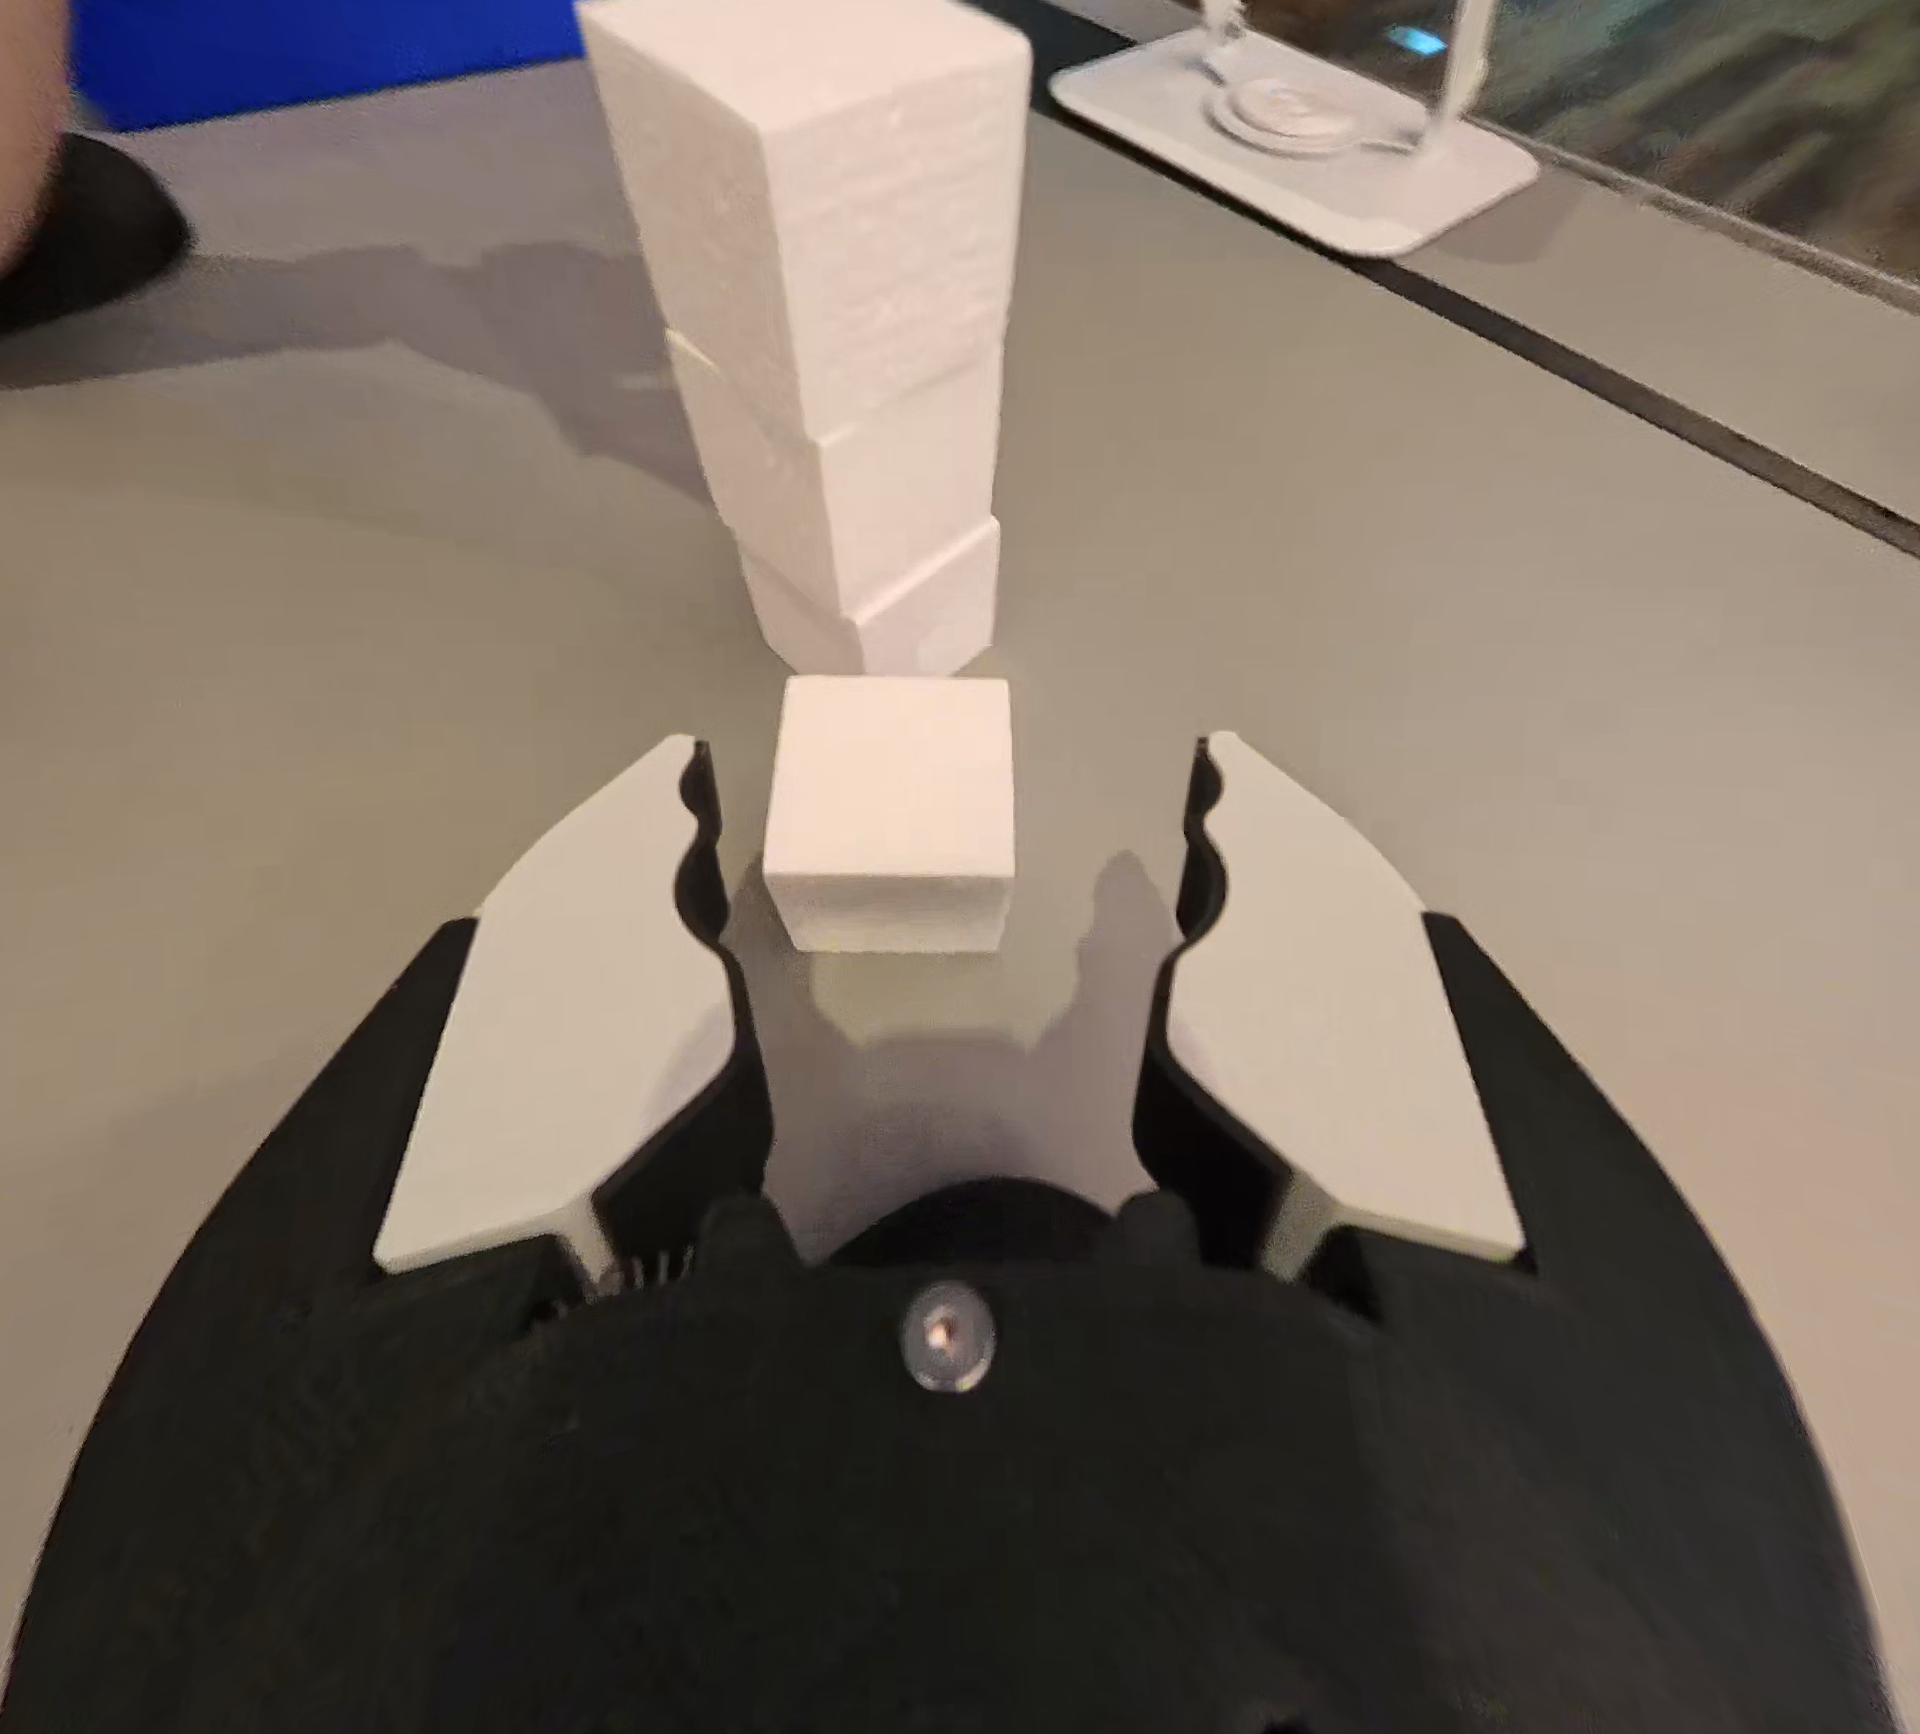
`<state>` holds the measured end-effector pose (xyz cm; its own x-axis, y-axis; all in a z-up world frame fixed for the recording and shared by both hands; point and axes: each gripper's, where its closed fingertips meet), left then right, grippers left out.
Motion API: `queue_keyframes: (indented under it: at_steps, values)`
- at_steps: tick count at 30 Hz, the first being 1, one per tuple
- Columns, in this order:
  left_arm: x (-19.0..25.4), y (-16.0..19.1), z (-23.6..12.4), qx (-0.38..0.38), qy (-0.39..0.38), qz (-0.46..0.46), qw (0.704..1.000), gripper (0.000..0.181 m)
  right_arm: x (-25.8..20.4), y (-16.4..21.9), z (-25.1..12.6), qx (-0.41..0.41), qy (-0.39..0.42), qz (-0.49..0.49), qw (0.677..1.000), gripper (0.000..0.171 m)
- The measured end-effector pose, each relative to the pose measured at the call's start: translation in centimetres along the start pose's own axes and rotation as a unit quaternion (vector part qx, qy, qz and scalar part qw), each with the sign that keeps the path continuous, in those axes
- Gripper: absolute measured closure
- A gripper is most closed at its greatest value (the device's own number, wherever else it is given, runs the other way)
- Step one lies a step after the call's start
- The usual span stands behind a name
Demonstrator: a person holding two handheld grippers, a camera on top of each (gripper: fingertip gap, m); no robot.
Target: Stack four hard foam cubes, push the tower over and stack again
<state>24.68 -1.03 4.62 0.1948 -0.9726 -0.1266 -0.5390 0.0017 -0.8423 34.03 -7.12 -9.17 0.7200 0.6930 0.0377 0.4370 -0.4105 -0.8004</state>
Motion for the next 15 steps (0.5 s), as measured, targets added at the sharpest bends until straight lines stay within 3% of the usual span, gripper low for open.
queue_keyframes:
  at_steps: [5,7,8,12,15]
  values:
    - [-0.5,-0.4,-1.5,0.012,-0.009,-0.002,1.000,0.100,-0.3,2.8,2.5,-0.098,-0.014,0.033,0.995,0.086]
    - [-0.5,-0.6,-2.1,0.016,-0.012,0.000,1.000,0.100,-0.9,3.3,2.9,-0.124,-0.029,0.022,0.992,0.112]
    - [-0.6,-0.7,-2.4,0.018,-0.014,0.001,1.000,0.100,-1.0,3.2,2.8,-0.122,-0.031,0.018,0.992,0.113]
    - [-1.4,-1.3,-4.1,0.038,-0.025,-0.001,0.999,0.101,0.6,2.4,0.6,-0.124,-0.002,0.010,0.992,0.112]
    - [-2.2,-1.7,-5.3,0.057,-0.030,-0.012,0.998,0.102,3.1,-1.7,-2.9,-0.089,0.027,-0.011,0.996,0.112]
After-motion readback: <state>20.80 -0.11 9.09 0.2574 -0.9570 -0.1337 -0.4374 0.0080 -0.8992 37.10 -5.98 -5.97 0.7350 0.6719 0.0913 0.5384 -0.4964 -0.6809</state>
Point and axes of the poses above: each gripper's, where its closed fingertips meet, z out along the fingers, y out of its underside, x = y × z across the jaws, and after that the axes turned 11 degrees about -x, right-handed
